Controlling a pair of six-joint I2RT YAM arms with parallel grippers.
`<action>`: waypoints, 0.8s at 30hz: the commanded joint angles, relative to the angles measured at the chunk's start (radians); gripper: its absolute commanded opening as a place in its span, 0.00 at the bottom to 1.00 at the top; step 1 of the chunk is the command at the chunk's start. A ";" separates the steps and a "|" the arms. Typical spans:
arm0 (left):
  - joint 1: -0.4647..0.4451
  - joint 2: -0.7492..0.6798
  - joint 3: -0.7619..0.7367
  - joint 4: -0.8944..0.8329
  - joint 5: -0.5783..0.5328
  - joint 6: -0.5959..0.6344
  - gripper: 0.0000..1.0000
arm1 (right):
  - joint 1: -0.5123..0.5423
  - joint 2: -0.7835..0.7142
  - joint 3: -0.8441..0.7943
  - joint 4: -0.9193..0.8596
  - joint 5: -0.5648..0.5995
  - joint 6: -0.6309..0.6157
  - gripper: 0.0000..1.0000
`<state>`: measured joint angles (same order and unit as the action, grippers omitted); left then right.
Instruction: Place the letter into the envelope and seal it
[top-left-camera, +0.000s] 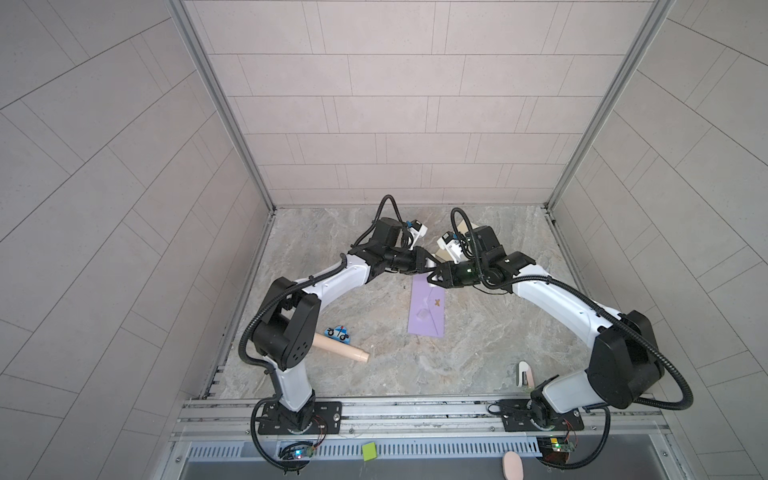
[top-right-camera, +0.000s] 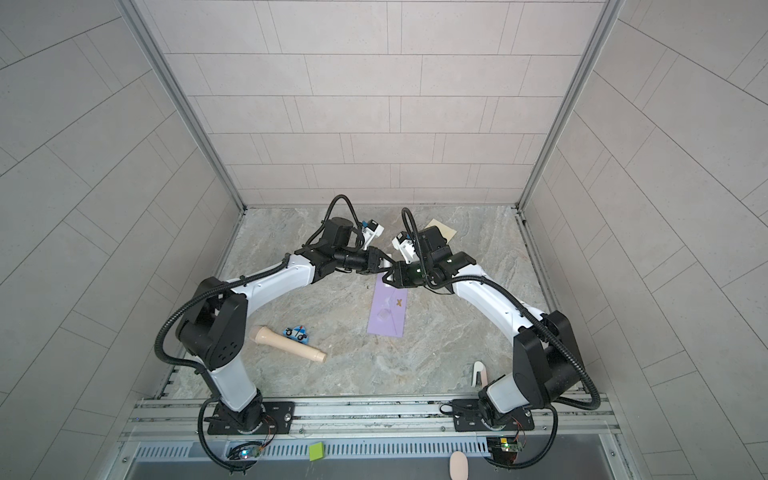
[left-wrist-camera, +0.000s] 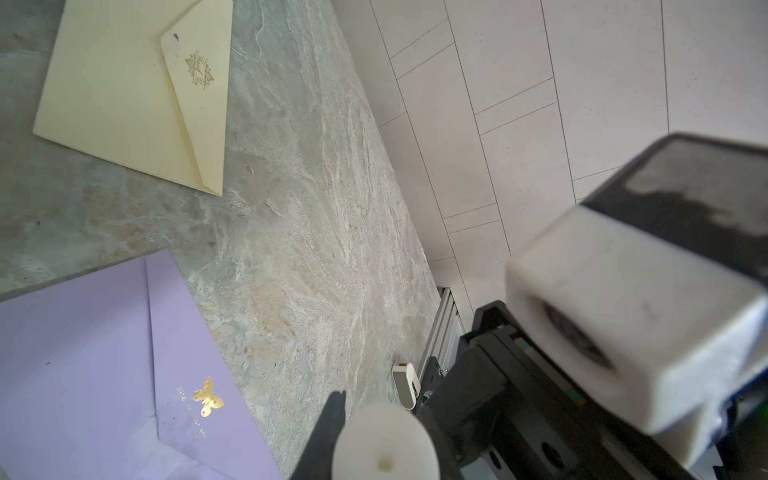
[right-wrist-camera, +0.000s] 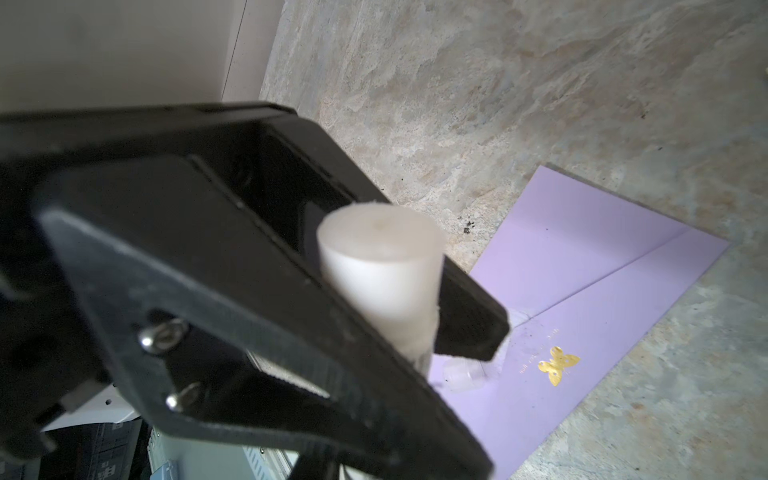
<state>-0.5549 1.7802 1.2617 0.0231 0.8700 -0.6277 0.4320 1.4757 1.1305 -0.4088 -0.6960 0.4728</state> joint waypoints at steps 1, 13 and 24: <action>0.005 -0.027 -0.005 -0.036 -0.090 0.035 0.00 | -0.001 0.006 0.022 0.029 0.020 0.035 0.22; 0.050 -0.017 -0.036 0.215 -0.089 -0.221 0.00 | 0.019 0.046 -0.049 0.265 -0.053 0.202 0.45; 0.052 -0.041 -0.049 0.185 -0.101 -0.193 0.00 | 0.017 0.040 -0.029 0.265 -0.052 0.205 0.47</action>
<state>-0.5034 1.7710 1.2228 0.1757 0.7799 -0.8192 0.4442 1.5234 1.0870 -0.1753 -0.7296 0.6708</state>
